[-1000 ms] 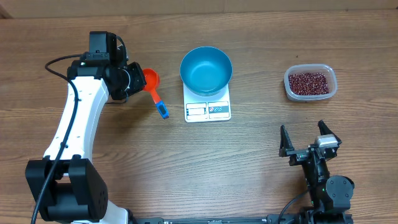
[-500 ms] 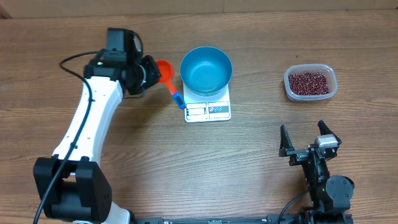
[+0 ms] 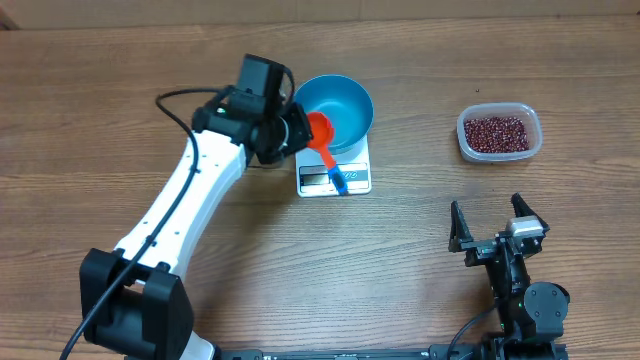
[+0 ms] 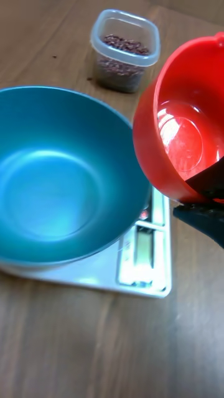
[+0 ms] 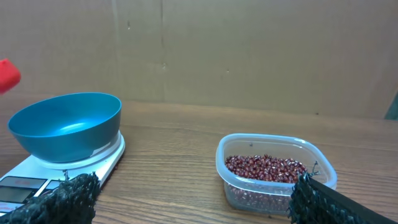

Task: Scoop item into bowl and weigh 150g on scale
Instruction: 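Lift the red scoop with the left gripper toward the blue bowl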

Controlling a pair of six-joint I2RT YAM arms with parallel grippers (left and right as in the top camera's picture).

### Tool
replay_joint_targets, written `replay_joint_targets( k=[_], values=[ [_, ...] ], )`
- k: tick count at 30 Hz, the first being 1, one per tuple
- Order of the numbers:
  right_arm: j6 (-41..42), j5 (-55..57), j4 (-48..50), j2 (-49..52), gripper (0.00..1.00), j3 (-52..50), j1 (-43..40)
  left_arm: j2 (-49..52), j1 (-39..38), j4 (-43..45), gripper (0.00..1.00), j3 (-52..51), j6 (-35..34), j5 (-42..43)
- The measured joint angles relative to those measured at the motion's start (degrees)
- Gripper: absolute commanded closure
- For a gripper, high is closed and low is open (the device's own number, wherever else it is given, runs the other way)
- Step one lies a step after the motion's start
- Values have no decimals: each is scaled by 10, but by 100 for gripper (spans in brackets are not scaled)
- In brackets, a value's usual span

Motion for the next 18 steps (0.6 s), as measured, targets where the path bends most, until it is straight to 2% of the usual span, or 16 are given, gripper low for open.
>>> replay_joint_targets(
  k=[6,13,18],
  values=[
    [22,-22,11,0,0,0,0,0,-16,-3,96,0,-60,5],
    [132,-68,5,0,0,5,0,0,-17,-4,96,0,-150,6],
    [174,-78,-44,18,0,86,0,0,-17,0,96,0,-208,10]
  ],
)
